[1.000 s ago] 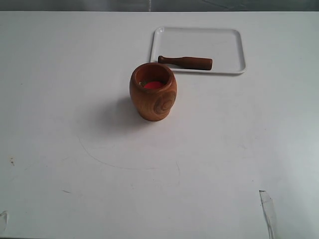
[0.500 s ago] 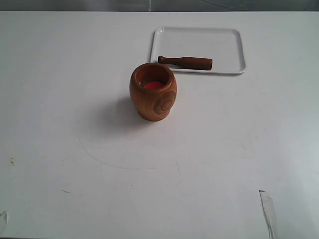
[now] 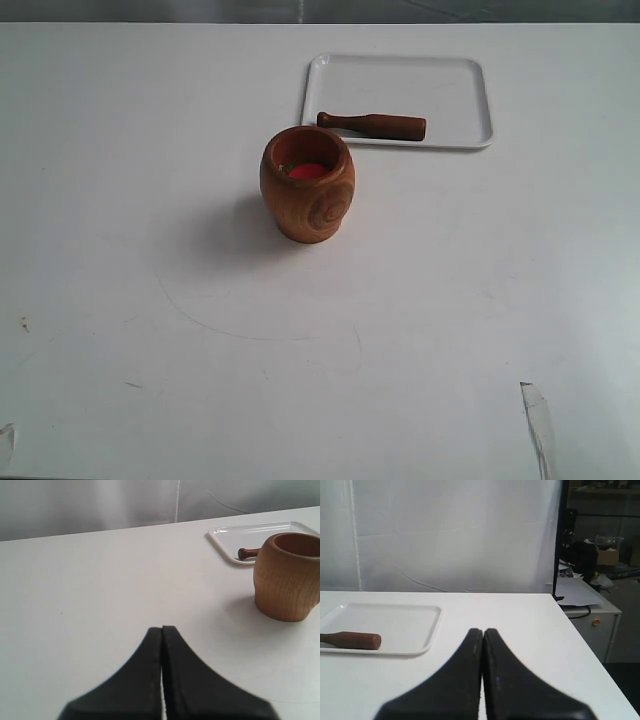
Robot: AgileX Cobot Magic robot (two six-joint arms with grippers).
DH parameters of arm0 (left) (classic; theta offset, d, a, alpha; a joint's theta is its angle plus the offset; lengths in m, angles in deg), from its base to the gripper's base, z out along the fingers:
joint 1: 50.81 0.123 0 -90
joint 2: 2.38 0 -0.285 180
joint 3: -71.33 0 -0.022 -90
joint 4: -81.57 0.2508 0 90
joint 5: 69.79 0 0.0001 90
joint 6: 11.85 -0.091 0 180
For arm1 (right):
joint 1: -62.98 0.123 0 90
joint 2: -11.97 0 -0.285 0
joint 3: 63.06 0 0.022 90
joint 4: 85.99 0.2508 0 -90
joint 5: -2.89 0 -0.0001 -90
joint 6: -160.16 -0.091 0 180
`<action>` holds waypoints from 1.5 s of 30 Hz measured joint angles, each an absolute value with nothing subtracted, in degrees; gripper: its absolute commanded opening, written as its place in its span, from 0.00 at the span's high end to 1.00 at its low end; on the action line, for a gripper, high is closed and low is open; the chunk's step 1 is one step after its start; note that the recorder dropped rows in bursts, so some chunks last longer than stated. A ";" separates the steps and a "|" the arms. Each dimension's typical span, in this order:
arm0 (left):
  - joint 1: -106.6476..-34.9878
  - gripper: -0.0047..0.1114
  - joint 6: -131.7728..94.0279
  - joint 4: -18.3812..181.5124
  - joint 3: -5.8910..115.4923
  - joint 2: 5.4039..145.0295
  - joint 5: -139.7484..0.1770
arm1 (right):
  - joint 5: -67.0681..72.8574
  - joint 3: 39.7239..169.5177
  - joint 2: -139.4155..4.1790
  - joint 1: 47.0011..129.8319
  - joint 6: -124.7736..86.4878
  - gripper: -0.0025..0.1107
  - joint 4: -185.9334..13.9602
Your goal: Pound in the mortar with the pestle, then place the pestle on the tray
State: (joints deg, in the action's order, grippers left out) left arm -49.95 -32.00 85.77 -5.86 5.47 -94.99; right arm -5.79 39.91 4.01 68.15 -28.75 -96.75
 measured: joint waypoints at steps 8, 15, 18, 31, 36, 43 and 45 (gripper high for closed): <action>-49.95 0.96 -32.00 85.77 -5.86 5.47 -94.99 | -5.79 39.91 4.01 68.15 -28.75 0.98 -95.93; -49.95 0.96 -32.00 85.77 -5.86 5.47 -94.99 | -5.79 39.91 4.01 68.15 -28.75 0.98 -95.79; -49.95 0.96 -32.00 85.77 -5.86 5.47 -94.99 | -5.79 39.91 4.01 68.15 -28.75 0.98 -95.79; -49.95 0.96 -32.00 85.77 -5.86 5.47 -94.99 | -5.79 39.91 4.01 68.15 -28.75 0.98 -95.71; -49.95 0.96 -32.00 85.77 -5.86 5.47 -94.99 | -5.79 39.91 4.01 68.15 -28.75 0.98 -95.71; -49.95 0.96 -32.00 85.77 -5.86 5.47 -94.99 | -5.79 39.91 4.01 68.15 -28.75 0.98 -95.71; -49.95 0.96 -32.00 85.77 -5.86 5.47 -94.99 | -5.79 39.91 4.01 68.15 -28.75 0.98 -95.71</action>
